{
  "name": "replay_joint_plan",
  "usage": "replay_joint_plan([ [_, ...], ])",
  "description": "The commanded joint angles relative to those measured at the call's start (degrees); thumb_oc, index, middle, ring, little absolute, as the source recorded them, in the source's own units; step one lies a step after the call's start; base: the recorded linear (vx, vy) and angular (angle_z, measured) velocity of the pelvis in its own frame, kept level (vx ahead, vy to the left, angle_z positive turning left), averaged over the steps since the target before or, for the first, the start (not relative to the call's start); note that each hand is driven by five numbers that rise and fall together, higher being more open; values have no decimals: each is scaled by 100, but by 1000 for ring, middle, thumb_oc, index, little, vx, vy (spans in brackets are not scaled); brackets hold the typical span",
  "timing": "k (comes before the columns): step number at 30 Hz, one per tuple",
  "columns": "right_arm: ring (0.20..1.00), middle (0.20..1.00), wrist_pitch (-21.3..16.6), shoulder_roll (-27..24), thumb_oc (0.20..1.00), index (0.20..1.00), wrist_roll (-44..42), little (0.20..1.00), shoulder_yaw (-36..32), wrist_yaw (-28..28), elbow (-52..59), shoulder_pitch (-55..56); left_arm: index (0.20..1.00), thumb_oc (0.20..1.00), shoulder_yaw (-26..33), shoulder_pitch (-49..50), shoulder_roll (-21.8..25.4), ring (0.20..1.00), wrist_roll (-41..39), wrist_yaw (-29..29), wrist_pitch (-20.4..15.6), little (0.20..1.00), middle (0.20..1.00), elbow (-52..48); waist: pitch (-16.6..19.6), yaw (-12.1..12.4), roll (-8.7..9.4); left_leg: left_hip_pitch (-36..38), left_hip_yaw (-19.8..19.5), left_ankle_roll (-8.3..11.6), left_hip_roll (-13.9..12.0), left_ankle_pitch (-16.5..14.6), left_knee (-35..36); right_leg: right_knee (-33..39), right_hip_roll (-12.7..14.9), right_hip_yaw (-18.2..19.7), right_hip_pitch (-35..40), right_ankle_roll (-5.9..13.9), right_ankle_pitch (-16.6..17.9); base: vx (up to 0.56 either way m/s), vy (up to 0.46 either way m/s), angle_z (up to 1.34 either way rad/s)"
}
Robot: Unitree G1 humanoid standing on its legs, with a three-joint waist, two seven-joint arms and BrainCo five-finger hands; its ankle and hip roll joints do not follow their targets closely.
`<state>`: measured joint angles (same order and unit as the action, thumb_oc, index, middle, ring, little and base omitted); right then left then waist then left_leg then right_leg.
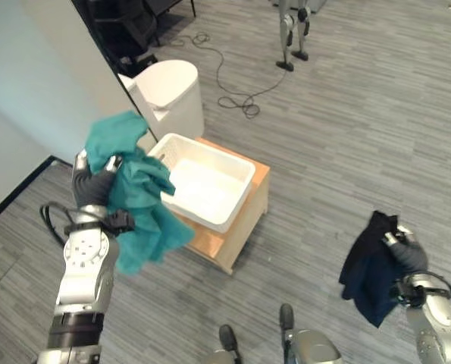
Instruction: Pick up bed clothes into laundry basket.
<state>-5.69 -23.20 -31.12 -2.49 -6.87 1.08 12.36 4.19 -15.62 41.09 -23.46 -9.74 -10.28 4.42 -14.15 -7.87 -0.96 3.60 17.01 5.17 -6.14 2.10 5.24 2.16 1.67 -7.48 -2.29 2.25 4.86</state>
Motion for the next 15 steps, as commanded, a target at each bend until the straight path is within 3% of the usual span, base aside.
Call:
replay_joint_plan([
  [1, 200, 200, -142, -146, 200, 200, 110, 200, 135, -308, 233, -59, 200, 200, -315, -1083, 629, 200, -307, 166, -319, 200, 200, 536, 432, -264, 243, 109, 112, 26, -126, -48, -81, 160, 690, 488, 115, 765, -217, -3, -6, -5],
  [6, 200, 200, -69, -55, 200, 200, 43, 200, 458, -515, 297, 189, 200, 200, -684, -1920, 1116, 200, -492, 73, -375, 200, 200, 1165, 430, -342, 233, 107, 140, 62, -143, 3, -57, 199, 656, 500, 105, 789, -180, 4, -13, -16],
  [9, 200, 200, -21, -48, 200, 200, -74, 200, 644, -546, 204, 227, 200, 200, -1083, -2588, 1366, 200, -828, 39, -333, 200, 200, 2001, 402, -421, 233, 81, 189, 89, -178, 39, -56, 196, 619, 503, 46, 789, -150, -3, -2, -2],
  [10, 200, 200, 24, -88, 200, 200, -181, 200, 729, -581, 161, 264, 200, 200, -1390, -3089, 1696, 200, -731, 63, -226, 200, 200, 2628, 381, -478, 213, 56, 218, 107, -201, 68, -58, 193, 590, 512, 2, 791, -136, 4, -13, -5],
  [15, 200, 200, 64, -111, 200, 200, -407, 200, 920, -583, 154, 209, 200, 200, -1999, -4133, 1904, 200, -837, 103, -87, 200, 200, 4004, 300, -540, 208, -58, 263, 147, -244, 140, -46, 195, 562, 507, -134, 808, -85, -11, -14, -7],
])
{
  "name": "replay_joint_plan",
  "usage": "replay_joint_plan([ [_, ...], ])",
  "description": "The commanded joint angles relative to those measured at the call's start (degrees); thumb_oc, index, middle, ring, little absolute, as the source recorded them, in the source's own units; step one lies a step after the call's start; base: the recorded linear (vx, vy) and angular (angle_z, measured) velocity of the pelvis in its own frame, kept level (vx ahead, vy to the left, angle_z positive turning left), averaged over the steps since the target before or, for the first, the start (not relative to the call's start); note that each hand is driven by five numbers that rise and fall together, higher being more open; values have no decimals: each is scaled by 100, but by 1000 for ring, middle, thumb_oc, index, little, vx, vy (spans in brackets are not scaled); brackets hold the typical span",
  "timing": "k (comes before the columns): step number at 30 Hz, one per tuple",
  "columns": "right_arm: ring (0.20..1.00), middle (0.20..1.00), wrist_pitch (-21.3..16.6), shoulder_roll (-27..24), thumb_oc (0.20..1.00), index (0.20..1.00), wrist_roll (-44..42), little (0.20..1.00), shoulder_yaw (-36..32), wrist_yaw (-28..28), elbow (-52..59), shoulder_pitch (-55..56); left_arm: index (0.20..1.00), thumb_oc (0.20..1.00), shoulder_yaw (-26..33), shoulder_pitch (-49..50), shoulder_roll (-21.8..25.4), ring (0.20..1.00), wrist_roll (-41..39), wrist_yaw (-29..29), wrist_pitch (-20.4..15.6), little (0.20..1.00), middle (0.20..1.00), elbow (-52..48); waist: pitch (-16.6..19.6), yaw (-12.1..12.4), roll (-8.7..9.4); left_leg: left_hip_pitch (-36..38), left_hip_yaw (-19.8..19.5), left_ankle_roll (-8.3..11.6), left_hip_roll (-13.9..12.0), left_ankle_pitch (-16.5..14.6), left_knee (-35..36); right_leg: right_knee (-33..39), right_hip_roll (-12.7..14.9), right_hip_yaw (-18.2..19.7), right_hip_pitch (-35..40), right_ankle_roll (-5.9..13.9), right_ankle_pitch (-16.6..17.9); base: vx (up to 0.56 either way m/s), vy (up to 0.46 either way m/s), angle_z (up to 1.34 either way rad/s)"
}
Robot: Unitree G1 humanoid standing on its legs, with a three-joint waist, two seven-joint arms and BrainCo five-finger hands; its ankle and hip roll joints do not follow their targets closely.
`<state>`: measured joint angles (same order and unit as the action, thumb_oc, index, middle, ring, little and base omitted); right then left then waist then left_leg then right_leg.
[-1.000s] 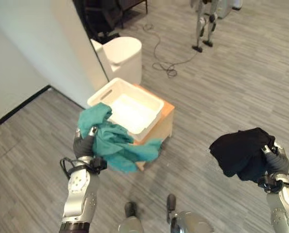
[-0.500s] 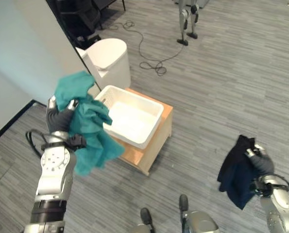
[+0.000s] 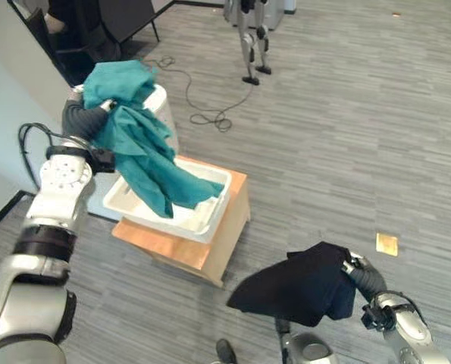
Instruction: Pick up bed clothes into laundry basket.
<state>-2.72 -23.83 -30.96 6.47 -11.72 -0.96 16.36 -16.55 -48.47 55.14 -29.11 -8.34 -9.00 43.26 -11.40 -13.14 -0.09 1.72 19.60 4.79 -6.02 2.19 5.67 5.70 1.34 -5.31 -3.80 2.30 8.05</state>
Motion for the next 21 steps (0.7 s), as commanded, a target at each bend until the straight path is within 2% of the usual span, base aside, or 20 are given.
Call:
replay_joint_plan([
  [1, 200, 200, -235, -50, 200, 200, -469, 200, 55, -103, 363, -202, 200, 200, 37, -994, 510, 200, -254, -38, -189, 200, 200, 395, 12, -16, 121, 112, 16, 197, -263, 142, -82, -156, 589, 299, -14, 808, -394, 0, 0, 0],
  [6, 200, 200, -267, -26, 200, 200, -597, 200, 272, -85, 297, -335, 200, 200, -128, -1204, 727, 200, 135, 73, -118, 200, 200, 1017, -135, -74, 145, 31, 124, 250, -310, 173, -70, -162, 527, 374, -177, 809, -375, 3, -11, -8],
  [10, 200, 200, -316, -8, 200, 200, -717, 200, 369, -102, 349, -420, 200, 200, -169, -1243, 716, 200, 234, 89, -143, 200, 200, 1124, -206, -125, 145, -51, 138, 269, -332, 203, -67, -167, 522, 394, -277, 803, -361, -8, -4, -5],
  [16, 200, 200, -355, -104, 200, 200, -553, 200, 681, -126, 307, -611, 200, 200, -188, -1485, 679, 200, 115, 28, -198, 200, 200, 1289, -291, -148, 192, -149, 280, 316, -377, 213, -67, -148, 471, 445, -464, 818, -299, 3, -10, -7],
  [21, 200, 200, -374, -136, 200, 200, -634, 200, 668, -160, 314, -564, 200, 200, -489, -1918, 750, 200, 63, -29, -235, 200, 200, 1339, -265, -136, 202, -117, 322, 346, -425, 225, -67, -143, 450, 404, -426, 805, -341, 42, -12, -10],
])
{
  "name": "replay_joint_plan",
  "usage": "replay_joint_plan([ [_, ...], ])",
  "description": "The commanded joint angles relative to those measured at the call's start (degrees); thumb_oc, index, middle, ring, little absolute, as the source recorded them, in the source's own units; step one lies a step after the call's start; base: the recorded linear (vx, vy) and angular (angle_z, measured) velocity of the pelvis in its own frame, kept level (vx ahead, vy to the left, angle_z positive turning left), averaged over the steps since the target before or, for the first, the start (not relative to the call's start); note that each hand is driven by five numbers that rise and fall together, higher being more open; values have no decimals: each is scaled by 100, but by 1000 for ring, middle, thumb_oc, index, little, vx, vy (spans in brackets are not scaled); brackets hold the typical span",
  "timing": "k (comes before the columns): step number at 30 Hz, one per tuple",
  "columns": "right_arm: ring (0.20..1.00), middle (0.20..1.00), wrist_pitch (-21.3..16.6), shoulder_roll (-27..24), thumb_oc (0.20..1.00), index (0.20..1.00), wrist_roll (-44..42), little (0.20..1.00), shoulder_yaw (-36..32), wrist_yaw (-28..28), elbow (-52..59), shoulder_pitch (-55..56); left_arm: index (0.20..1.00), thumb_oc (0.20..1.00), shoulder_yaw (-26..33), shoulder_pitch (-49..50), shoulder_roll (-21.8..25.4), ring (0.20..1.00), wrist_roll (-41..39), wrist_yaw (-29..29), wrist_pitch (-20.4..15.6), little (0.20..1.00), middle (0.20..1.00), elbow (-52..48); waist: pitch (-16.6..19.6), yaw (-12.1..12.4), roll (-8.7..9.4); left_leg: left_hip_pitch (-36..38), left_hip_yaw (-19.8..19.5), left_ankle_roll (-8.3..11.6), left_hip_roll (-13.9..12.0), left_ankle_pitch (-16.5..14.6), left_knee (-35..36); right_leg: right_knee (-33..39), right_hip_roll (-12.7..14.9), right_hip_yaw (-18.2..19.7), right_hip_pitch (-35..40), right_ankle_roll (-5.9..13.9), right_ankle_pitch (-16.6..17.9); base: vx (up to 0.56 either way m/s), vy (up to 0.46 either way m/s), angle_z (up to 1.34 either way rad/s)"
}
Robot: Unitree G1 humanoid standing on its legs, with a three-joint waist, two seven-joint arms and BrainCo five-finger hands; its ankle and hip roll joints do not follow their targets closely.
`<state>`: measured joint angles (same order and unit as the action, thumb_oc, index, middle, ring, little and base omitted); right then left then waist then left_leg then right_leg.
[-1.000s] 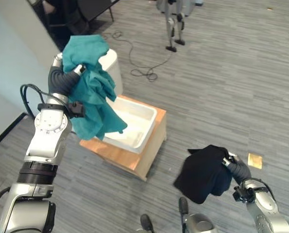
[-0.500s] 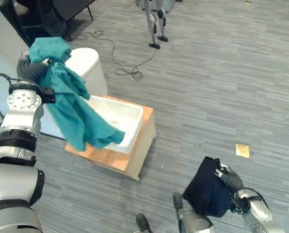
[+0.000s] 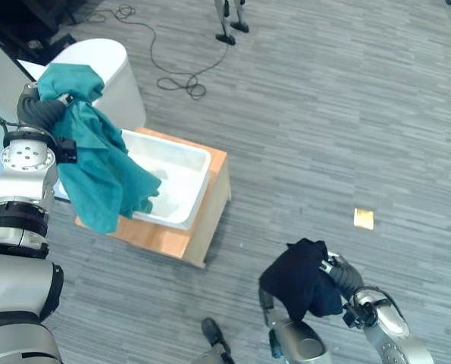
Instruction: Pick up bed clothes into laundry basket.
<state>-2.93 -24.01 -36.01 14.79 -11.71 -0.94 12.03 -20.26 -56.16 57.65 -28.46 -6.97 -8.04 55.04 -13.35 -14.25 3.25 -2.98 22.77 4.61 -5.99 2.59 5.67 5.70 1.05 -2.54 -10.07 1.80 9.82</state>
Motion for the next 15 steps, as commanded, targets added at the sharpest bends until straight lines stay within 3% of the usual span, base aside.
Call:
replay_joint_plan([
  [1, 200, 200, -360, -139, 200, 200, -127, 200, -172, -155, 305, -131, 200, 200, -268, -1344, 515, 200, 49, -169, -315, 200, 200, 251, -76, -41, -119, 350, 7, 369, -436, 184, -67, -142, 475, 112, 202, 858, -521, 0, 0, 0],
  [7, 200, 200, -359, -158, 200, 200, -171, 200, -267, -94, 229, -89, 200, 200, -594, -2136, 519, 200, -174, -254, -339, 200, 200, 441, -92, -76, -82, 279, 24, 408, -474, 207, -67, -129, 439, 86, 125, 869, -504, 15, -10, 1],
  [15, 200, 200, -322, -298, 200, 200, 53, 200, -336, -107, 227, 66, 200, 200, -557, -2215, 442, 200, -558, -193, -355, 200, 200, 452, -95, -61, -117, 399, 96, 417, -475, 162, -67, -113, 426, 62, 223, 869, -546, 24, 7, -3],
])
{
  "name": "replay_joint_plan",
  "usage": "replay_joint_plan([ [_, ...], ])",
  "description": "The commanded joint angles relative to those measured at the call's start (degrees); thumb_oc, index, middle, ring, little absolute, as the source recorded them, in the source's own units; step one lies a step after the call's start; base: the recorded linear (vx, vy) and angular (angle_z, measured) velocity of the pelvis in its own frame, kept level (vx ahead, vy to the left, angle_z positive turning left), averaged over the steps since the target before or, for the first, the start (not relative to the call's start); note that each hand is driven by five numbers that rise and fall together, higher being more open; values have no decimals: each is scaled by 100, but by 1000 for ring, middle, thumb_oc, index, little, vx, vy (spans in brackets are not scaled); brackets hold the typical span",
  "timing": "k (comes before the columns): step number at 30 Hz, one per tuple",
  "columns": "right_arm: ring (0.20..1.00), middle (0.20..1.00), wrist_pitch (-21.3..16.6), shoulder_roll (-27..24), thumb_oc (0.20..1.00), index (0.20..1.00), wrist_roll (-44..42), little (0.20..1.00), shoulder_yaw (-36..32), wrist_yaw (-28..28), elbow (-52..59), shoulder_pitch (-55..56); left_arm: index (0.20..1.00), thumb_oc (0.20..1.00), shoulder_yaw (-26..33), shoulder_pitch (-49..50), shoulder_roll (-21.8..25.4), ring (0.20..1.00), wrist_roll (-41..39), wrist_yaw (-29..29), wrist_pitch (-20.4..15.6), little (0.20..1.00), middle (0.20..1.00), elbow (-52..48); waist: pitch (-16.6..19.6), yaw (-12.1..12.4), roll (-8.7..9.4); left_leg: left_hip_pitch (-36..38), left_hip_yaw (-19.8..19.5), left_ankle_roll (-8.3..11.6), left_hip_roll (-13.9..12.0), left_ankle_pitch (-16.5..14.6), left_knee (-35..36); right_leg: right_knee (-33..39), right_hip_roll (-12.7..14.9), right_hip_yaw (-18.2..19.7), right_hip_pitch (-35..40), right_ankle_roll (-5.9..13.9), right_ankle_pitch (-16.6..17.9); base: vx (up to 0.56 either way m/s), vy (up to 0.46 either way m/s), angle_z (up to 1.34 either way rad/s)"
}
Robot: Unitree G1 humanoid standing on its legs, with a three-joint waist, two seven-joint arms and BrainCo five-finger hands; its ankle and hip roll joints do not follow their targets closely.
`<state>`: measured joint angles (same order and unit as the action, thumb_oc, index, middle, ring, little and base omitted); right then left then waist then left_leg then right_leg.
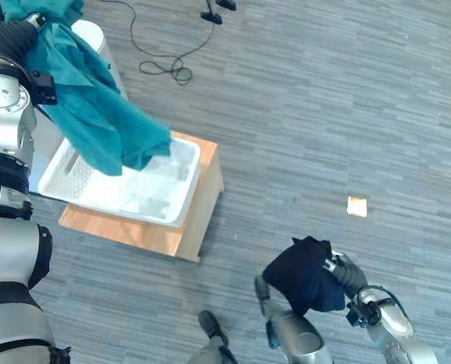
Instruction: Pick up bed clothes into laundry basket.
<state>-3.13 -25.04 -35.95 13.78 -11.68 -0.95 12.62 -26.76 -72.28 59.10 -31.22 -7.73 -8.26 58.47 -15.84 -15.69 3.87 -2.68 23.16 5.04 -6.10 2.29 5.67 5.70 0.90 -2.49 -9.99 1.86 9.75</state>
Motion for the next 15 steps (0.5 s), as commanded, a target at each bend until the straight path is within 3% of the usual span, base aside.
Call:
replay_joint_plan([
  [1, 200, 200, -311, -195, 200, 200, -16, 200, -244, -104, 217, -28, 200, 200, 97, -612, 281, 200, -272, -123, -334, 200, 200, 101, 93, 66, -167, 323, 47, 377, -464, 213, -67, -122, 441, 48, 154, 864, -520, -56, -3, 1],
  [10, 200, 200, -333, -315, 200, 200, -88, 200, -313, -92, 210, -8, 200, 200, 139, -492, 163, 200, 35, -77, -189, 200, 200, 451, -238, 35, -82, -85, -52, 390, -483, 338, -67, -131, 435, 12, -208, 842, -408, -64, -13, 0],
  [15, 200, 200, -317, -273, 200, 200, 6, 200, -176, -30, 216, -30, 200, 200, -39, -202, -289, 200, 1224, 223, 149, 200, 200, 870, -597, -62, -42, -507, -80, 406, -483, 431, -67, -136, 429, 69, -606, 824, -291, -57, -11, 4],
])
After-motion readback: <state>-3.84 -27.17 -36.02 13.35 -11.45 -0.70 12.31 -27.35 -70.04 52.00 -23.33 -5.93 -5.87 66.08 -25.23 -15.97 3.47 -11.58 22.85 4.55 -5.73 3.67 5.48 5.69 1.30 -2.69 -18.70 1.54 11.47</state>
